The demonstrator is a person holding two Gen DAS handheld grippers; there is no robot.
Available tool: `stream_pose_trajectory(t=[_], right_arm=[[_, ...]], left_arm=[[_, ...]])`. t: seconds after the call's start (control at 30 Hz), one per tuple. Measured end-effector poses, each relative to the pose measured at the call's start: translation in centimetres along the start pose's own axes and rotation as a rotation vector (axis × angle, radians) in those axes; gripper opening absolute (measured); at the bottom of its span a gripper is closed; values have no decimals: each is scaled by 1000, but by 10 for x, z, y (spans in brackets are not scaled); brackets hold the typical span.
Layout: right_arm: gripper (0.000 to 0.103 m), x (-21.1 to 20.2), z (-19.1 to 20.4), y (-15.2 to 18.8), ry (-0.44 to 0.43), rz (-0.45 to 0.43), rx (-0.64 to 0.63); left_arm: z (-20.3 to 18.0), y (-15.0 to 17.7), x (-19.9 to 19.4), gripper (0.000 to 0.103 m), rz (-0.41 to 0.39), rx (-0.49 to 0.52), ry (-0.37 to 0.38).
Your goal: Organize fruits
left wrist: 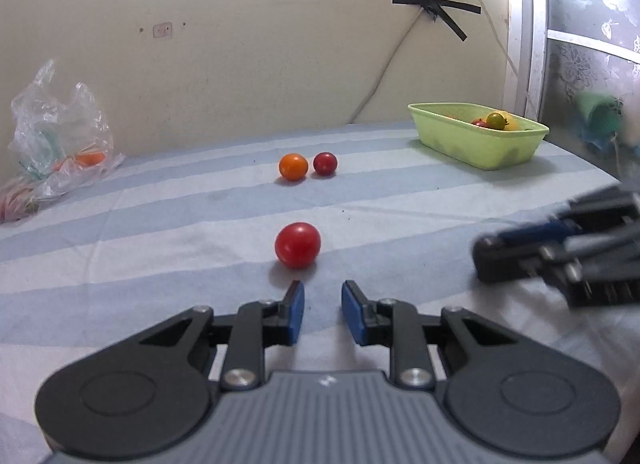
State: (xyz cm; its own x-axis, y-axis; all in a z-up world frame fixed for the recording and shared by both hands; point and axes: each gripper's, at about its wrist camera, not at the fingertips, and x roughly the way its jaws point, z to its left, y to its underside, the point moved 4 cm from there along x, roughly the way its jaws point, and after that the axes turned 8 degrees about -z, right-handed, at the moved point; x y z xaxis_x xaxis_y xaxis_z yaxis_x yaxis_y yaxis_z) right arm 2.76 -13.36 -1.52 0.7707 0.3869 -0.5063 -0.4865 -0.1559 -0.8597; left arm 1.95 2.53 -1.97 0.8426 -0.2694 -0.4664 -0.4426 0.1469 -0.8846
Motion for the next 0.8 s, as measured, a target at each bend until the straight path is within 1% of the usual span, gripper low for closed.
stream_pose_trajectory(t=[0.03, 0.1, 0.13, 0.17, 0.23, 0.37, 0.4, 0.5, 0.57, 0.7, 0.8], right_arm=[[29, -3, 4, 4, 15, -4, -21], [29, -5, 10, 10, 19, -8, -36], [29, -6, 12, 13, 19, -8, -38], [30, -3, 12, 15, 24, -9, -37], [30, -3, 14, 17, 38, -27, -37], [31, -1, 11, 17, 39, -34, -13], [31, -1, 10, 18, 37, -32, -9], [31, -3, 11, 21, 36, -37, -3], [31, -4, 12, 22, 38, -40, -5], [31, -5, 13, 22, 38, -41, -6], [30, -6, 13, 22, 30, -40, -8]], left_arm=[[1, -2, 1, 24, -4, 1, -2], [0, -5, 2, 25, -12, 10, -13], [1, -6, 3, 29, -16, 16, -18], [1, -9, 3, 37, -25, 24, -31], [4, -16, 4, 43, -46, 29, -61], [7, -30, 11, 45, -74, 61, -84], [7, -30, 16, 45, -65, 71, -82], [9, -25, 37, 43, 4, 61, -76], [8, -20, 43, 30, 26, 44, -58], [-1, -16, 27, 30, 0, 42, -39], [-11, -12, 6, 30, -21, 52, 5]])
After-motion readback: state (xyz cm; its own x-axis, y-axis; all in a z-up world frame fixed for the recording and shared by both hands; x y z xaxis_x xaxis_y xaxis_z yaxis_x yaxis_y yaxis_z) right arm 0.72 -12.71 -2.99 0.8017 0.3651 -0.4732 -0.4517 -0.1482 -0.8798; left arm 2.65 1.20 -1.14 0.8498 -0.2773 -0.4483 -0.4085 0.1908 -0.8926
